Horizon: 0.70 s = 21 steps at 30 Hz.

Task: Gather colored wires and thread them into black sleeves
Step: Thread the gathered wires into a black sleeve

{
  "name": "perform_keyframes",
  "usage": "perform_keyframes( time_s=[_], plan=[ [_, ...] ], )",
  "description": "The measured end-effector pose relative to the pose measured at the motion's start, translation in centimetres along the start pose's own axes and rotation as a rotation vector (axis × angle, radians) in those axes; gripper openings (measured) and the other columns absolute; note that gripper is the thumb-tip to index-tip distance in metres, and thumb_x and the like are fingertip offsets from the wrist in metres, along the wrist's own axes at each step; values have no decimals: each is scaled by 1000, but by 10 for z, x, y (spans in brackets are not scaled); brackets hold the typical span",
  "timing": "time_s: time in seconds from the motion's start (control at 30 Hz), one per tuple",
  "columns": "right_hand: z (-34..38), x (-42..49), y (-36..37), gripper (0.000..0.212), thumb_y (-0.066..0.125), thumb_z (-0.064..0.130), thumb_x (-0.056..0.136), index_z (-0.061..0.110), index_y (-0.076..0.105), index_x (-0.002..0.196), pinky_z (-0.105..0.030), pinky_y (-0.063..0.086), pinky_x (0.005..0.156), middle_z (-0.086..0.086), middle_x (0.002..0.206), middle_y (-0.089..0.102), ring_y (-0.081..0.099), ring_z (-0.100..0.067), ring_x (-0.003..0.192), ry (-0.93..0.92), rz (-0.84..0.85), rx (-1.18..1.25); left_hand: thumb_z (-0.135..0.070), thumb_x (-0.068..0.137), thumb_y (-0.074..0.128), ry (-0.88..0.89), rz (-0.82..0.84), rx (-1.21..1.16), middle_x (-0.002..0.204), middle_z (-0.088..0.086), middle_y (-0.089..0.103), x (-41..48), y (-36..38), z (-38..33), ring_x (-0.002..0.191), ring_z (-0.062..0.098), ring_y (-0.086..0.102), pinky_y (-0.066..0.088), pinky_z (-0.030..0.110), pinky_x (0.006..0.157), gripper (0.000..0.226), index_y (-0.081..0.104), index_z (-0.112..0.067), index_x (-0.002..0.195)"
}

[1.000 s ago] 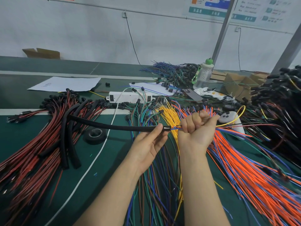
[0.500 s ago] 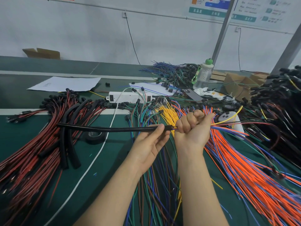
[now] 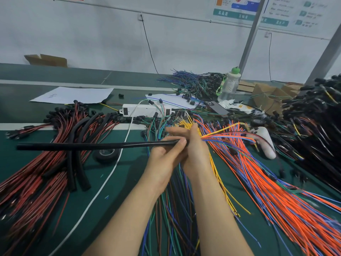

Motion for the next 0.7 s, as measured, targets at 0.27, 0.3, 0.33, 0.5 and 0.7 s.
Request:
perform_keyframes(
  time_s=[0.27, 0.3, 0.33, 0.5, 0.7],
  plan=[
    [23, 5, -57, 38, 45, 39, 98, 20, 40, 66, -13, 15, 34, 6, 61, 42, 22, -2, 33, -62, -208, 672, -1, 90, 54, 39, -164, -22, 66, 1, 68, 4, -44, -36, 60, 5, 65, 52, 12, 58, 10, 63, -4, 85],
    [21, 4, -60, 41, 43, 38, 100, 19, 36, 64, -13, 14, 32, 5, 58, 40, 20, -2, 31, -58, -222, 682, -1, 90, 54, 30, -166, -34, 66, 1, 68, 4, -45, -36, 60, 5, 65, 52, 12, 58, 10, 63, -3, 86],
    [18, 3, -56, 44, 41, 37, 101, 18, 34, 62, -13, 14, 31, 5, 56, 39, 20, -2, 31, -57, -245, 638, -1, 90, 54, 16, -155, -24, 65, 0, 68, 4, -42, -33, 60, 4, 65, 52, 11, 58, 10, 62, -3, 86],
    [-12, 1, -17, 45, 46, 37, 99, 15, 42, 60, -12, 23, 30, 3, 55, 51, 31, -2, 31, 1, -265, 353, 2, 89, 54, 9, -76, 127, 60, -1, 67, 1, -16, -13, 56, 4, 64, 51, 11, 58, 13, 62, -4, 81],
    [5, 6, -52, 38, 50, 33, 98, 17, 44, 65, -12, 17, 31, 4, 59, 48, 24, -2, 31, -28, -244, 817, -2, 87, 58, 2, -236, -74, 65, 0, 68, 8, -57, -28, 58, 3, 64, 51, 10, 56, 6, 64, -2, 84]
  ],
)
Point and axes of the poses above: each hand's wrist, its own x-axis towards the middle knuckle, its own y-axis out of the palm, z = x × y, the point moved 10 cm from there along x, towards the middle knuckle
